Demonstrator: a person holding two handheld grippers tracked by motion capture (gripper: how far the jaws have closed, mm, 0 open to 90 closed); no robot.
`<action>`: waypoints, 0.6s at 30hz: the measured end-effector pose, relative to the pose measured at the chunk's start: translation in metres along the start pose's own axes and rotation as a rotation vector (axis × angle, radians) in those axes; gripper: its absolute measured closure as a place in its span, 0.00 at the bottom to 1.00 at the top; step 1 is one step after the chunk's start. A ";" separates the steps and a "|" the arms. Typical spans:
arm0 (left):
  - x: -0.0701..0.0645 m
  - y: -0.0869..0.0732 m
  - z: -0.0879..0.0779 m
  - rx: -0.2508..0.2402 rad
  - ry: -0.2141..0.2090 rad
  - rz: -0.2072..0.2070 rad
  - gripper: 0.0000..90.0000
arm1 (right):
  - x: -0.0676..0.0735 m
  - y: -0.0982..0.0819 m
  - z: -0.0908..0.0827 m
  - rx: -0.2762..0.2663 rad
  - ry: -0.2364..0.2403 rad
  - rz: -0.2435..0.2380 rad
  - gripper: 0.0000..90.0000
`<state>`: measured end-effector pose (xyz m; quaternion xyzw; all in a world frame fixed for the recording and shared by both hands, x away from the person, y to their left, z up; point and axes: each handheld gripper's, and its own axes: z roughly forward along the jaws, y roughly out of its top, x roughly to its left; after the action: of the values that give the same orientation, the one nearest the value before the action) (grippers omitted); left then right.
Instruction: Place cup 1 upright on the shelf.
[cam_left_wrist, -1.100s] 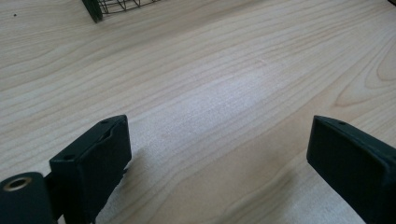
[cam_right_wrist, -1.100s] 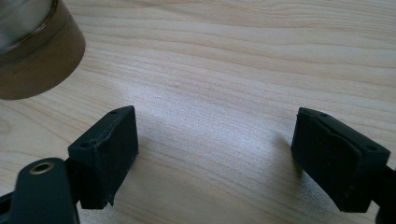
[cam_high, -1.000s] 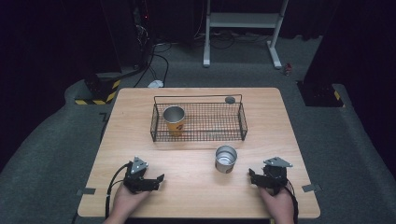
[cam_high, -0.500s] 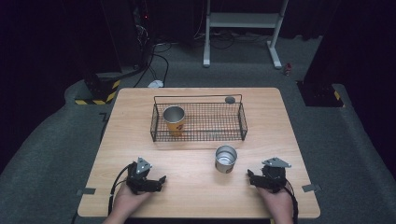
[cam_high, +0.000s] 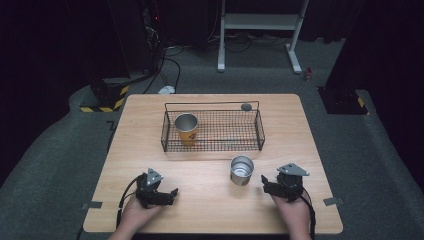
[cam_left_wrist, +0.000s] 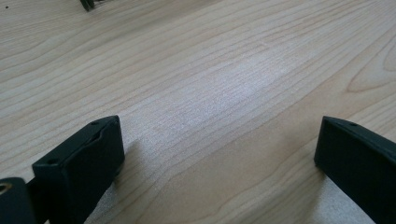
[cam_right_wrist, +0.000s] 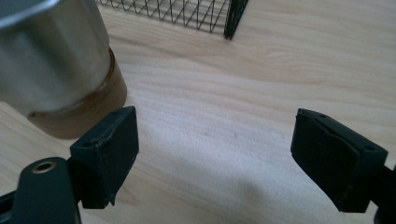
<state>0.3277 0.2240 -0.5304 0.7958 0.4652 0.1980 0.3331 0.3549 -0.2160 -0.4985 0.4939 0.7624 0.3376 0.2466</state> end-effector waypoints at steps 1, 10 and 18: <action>0.000 0.000 0.000 0.000 0.000 0.000 0.02 | 0.000 0.002 0.000 0.000 0.003 -0.003 0.17; 0.000 0.000 0.000 0.000 -0.003 -0.002 0.02 | 0.002 0.019 -0.014 -0.070 0.020 -0.024 0.19; 0.001 0.001 0.000 0.000 0.000 0.007 0.02 | 0.012 0.028 -0.032 -0.119 0.075 -0.054 0.18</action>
<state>0.3287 0.2243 -0.5303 0.7975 0.4623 0.1991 0.3326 0.3434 -0.2057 -0.4567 0.4448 0.7628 0.3937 0.2555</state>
